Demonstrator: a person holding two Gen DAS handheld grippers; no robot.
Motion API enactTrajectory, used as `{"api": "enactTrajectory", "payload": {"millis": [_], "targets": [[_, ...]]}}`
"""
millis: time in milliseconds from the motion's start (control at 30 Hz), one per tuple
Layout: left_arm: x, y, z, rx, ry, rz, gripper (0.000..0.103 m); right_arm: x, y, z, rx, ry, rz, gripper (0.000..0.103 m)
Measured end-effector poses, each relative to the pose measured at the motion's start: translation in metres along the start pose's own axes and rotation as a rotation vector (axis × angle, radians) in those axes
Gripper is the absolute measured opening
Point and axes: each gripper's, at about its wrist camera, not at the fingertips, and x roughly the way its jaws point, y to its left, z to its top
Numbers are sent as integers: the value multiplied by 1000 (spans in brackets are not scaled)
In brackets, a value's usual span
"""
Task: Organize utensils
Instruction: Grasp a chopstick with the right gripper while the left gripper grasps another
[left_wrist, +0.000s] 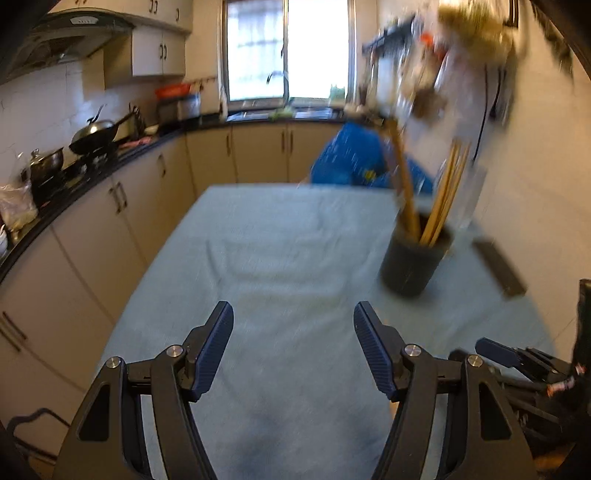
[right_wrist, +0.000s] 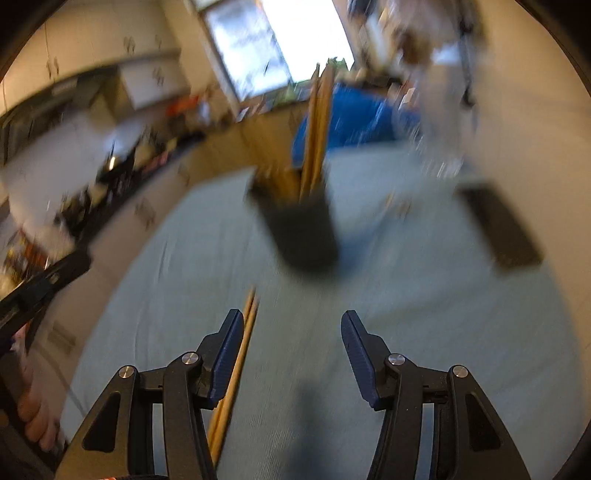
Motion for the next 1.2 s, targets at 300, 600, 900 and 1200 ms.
{"api": "enactTrajectory", "payload": {"millis": [300, 600, 900, 1200], "targets": [[13, 17, -23, -44, 71, -6, 66, 15, 38, -49, -204, 89, -7, 54], [17, 17, -26, -81, 96, -31, 66, 17, 40, -54, -270, 102, -155, 48], [32, -13, -34, -49, 176, -122, 66, 16, -5, -33, -137, 119, -256, 18], [55, -69, -51, 89, 253, -158, 66, 6, -24, -36, -95, 107, -242, 18]]}}
